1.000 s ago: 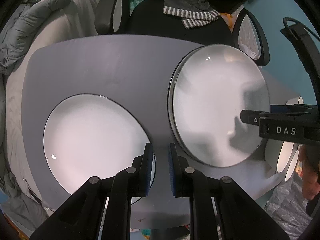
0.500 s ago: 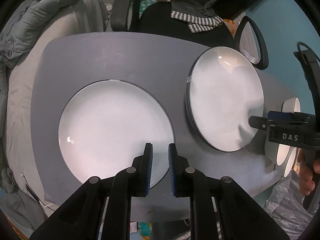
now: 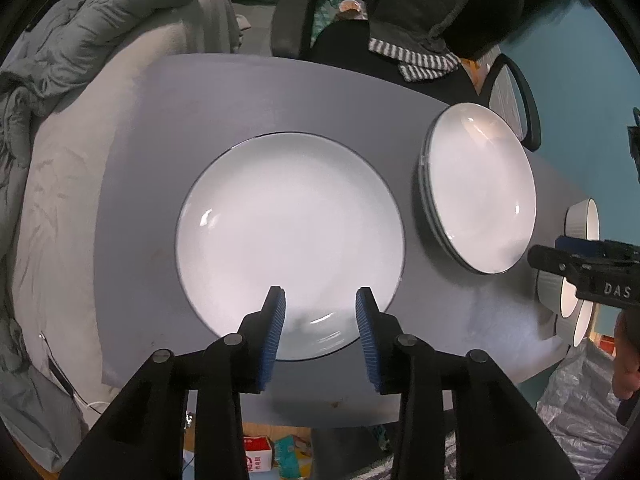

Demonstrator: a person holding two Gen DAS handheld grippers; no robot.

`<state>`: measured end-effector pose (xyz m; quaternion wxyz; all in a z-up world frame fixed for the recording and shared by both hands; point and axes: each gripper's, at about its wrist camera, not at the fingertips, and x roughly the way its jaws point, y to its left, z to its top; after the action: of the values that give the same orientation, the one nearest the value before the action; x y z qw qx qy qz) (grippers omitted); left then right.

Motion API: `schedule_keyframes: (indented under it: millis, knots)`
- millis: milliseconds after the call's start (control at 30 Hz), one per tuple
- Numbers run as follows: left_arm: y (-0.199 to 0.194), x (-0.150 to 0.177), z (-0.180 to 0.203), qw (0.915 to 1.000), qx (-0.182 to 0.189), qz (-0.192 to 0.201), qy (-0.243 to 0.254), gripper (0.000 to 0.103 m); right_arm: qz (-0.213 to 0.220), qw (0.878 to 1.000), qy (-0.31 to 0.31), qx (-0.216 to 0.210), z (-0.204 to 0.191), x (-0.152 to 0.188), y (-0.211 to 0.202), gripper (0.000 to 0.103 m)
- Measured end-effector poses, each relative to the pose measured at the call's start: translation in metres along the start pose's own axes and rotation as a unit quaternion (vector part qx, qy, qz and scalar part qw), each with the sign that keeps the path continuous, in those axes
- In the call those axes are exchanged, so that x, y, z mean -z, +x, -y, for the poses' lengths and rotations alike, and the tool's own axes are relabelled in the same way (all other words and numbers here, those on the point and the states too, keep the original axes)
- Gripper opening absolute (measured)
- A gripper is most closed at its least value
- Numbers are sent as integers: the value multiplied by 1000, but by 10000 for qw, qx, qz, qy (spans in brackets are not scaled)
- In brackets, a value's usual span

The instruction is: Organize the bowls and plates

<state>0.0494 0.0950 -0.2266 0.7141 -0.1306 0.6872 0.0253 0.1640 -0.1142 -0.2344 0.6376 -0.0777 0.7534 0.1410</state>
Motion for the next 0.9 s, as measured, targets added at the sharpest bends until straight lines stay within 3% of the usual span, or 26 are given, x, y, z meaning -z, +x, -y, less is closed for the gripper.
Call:
schedule_keyframes:
  millis: [200, 667, 900]
  knots:
    - [-8, 15, -24, 9997, 3, 141, -180, 52, -23, 9997, -161, -185, -24, 13, 0, 71]
    - [-14, 52, -75, 9974, -145, 134, -696, 54, -64, 9971, -622, -441, -77, 22, 10, 71]
    - [-9, 63, -88, 9951, -128, 122, -974, 58, -96, 9950, -589, -805, -88, 21, 26, 71]
